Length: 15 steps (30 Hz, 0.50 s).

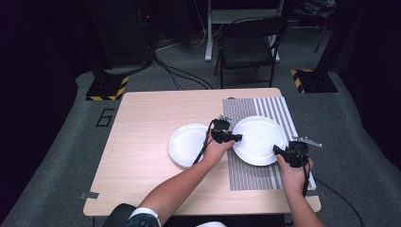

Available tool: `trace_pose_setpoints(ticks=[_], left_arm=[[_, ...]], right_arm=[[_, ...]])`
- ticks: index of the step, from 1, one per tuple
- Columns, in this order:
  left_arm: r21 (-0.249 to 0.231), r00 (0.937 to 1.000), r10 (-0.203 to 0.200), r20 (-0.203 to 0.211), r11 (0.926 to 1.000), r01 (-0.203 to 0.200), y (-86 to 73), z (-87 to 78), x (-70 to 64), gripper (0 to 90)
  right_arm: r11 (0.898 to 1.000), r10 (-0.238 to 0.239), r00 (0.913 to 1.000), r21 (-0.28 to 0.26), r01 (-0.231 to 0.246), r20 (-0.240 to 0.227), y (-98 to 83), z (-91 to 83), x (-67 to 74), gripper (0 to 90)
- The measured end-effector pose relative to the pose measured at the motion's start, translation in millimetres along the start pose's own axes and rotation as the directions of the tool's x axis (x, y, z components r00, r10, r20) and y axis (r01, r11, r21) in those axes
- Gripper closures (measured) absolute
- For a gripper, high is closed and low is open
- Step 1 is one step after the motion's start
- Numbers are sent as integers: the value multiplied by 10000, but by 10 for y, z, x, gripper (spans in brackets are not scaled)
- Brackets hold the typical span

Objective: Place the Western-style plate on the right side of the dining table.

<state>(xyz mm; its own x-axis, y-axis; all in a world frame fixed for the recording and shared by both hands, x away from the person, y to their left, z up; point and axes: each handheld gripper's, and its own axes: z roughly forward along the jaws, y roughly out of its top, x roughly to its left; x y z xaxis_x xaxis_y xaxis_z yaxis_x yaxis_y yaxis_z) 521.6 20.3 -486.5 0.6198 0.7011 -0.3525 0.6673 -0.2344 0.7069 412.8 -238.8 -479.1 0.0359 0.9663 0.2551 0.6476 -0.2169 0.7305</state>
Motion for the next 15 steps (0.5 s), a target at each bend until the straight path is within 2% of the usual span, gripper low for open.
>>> trace_pose_setpoints(ticks=[15], left_arm=[[-9, 10000, -30, 14, 10000, 30, 1, 33, 16, 567]], right_arm=[[9999, -127, 9999, 69, 126, 50, -10, 44, -12, 514]])
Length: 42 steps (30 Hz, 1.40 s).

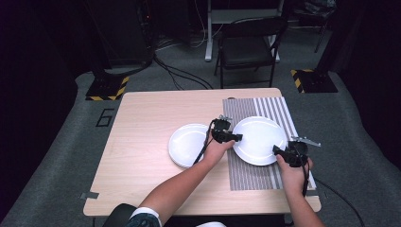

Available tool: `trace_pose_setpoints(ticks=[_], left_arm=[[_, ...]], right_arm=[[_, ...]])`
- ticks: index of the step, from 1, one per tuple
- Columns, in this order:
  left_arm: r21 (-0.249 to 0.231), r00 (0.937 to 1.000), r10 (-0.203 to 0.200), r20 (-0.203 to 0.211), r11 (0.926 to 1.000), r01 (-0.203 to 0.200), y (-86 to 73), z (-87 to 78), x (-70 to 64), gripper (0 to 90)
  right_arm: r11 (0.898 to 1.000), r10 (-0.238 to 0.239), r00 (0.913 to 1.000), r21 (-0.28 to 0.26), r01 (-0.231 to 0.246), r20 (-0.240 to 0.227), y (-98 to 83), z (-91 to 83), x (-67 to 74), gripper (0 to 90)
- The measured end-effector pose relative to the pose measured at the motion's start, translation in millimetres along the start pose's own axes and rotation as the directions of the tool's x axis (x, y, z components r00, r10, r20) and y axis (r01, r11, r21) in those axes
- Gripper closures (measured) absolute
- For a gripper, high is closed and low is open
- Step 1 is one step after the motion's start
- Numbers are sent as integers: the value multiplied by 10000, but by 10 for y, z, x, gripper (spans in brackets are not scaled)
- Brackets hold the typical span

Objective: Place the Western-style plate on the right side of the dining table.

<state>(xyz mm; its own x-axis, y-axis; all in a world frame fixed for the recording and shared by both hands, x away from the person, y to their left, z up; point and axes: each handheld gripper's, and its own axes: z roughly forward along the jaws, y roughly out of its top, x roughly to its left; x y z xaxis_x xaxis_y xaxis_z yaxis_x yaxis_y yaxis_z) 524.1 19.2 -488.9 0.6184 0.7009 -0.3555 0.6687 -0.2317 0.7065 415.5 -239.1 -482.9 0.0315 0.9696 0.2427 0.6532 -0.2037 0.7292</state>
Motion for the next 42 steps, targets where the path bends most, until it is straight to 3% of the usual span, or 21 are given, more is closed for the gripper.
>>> trace_pose_setpoints(ticks=[42], left_arm=[[196, 9998, -208, 57, 9996, 207, 37, 284, 21, 570]], right_arm=[[9989, 48, 9996, 475, -62, 295, 3, 207, -179, 514]])
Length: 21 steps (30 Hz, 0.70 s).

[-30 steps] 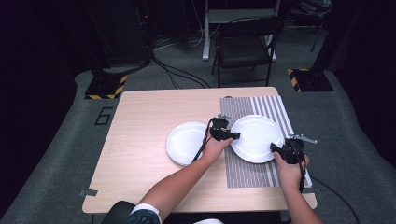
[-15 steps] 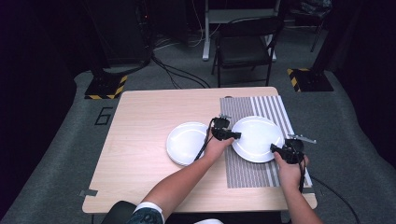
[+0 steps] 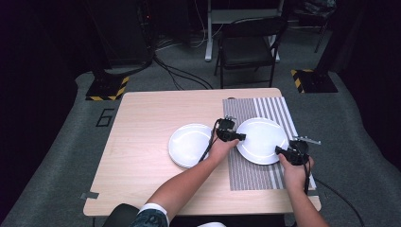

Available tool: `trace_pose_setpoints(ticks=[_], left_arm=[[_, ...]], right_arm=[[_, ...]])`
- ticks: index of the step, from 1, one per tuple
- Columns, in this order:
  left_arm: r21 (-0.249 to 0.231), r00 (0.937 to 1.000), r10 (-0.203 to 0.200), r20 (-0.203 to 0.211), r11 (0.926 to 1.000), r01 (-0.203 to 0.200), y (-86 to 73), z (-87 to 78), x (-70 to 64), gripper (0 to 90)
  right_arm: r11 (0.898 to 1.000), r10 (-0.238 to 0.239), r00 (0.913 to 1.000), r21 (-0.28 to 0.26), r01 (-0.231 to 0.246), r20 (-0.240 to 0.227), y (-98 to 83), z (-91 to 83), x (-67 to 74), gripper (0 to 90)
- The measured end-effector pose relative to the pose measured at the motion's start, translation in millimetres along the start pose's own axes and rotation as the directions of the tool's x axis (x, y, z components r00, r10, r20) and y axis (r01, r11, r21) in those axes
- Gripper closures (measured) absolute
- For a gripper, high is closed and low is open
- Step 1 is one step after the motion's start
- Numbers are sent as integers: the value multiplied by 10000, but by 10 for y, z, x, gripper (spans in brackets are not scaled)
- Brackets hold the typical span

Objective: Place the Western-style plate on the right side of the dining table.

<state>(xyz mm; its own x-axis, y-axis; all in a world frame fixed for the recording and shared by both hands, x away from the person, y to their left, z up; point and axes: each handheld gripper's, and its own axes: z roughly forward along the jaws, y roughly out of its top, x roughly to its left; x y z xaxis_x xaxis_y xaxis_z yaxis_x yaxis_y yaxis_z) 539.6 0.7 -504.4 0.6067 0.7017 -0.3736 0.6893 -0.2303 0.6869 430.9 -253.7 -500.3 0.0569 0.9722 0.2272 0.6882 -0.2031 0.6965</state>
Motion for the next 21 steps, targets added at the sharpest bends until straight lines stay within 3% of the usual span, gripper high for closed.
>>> trace_pose_setpoints(ticks=[21], left_arm=[[10, 10000, -9, -65, 10000, 9, -10, 79, 5, 570]], right_arm=[[9997, 227, 9997, 108, -228, 54, -24, 99, -56, 514]])
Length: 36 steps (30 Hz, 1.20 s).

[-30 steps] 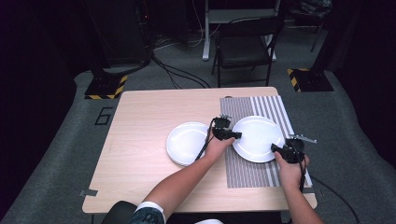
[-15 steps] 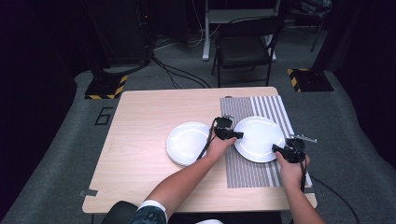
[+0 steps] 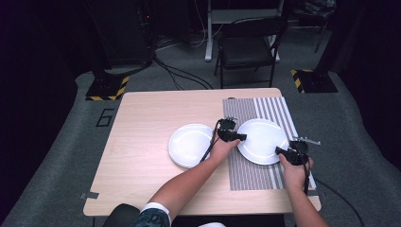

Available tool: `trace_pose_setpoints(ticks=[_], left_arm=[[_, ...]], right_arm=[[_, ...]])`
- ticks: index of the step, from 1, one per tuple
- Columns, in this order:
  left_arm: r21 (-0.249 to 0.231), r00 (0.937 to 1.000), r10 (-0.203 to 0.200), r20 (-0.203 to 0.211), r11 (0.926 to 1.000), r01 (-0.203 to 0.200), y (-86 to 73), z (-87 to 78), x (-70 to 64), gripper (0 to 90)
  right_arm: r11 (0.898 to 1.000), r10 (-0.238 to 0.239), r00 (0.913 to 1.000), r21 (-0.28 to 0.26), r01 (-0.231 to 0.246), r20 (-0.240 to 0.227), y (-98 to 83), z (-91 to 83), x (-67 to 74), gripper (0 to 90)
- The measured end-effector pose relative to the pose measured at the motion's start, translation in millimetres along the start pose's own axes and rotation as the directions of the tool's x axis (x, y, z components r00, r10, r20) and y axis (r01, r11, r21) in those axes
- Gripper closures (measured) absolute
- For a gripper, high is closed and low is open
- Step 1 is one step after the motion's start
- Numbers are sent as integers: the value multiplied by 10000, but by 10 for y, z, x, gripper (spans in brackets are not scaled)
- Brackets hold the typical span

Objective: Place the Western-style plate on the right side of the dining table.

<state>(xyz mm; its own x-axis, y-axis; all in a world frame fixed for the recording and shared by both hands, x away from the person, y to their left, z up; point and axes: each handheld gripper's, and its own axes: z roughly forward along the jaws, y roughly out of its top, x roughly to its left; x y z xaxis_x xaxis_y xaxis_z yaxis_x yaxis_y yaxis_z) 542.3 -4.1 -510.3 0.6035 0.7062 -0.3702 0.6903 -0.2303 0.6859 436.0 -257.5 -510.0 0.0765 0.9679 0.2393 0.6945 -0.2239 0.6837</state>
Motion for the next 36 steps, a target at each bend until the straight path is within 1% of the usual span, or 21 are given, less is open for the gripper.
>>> trace_pose_setpoints(ticks=[3, 5, 8, 15, 20, 26, 30, 36], left_arm=[[17, 10000, -70, -4, 10000, 70, 4, 12, -2, 570], [27, 10000, -49, 11, 10000, 49, 11, 21, 4, 570], [44, 9999, -117, 13, 9999, 117, 15, 35, 5, 570], [146, 9999, -47, 117, 9999, 46, 10, 55, 7, 568], [209, 10000, -77, 4, 9998, 77, -5, 83, 9, 556], [266, 9999, -103, 22, 9996, 102, -4, 83, 17, 551], [222, 9999, -127, 21, 9997, 126, -7, 86, 9, 541], [262, 9999, -144, 38, 9996, 143, -6, 84, 5, 523]], right_arm=[[10000, -46, 10000, 30, 46, 20, 6, 11, -11, 514], [9999, -43, 10000, 91, 42, 83, 11, 16, -8, 514], [10000, -56, 9999, 37, 56, 119, 21, 30, -10, 514], [9999, -43, 9998, 92, 42, 168, 32, 52, -43, 514], [9999, -104, 9998, 60, 103, 194, 25, 54, -32, 513], [9998, -154, 9997, 86, 152, 207, 27, 55, -32, 511], [9997, -202, 9996, 108, 200, 210, 27, 56, -31, 512], [9999, -119, 9995, 108, 116, 307, 27, 59, -15, 504]])
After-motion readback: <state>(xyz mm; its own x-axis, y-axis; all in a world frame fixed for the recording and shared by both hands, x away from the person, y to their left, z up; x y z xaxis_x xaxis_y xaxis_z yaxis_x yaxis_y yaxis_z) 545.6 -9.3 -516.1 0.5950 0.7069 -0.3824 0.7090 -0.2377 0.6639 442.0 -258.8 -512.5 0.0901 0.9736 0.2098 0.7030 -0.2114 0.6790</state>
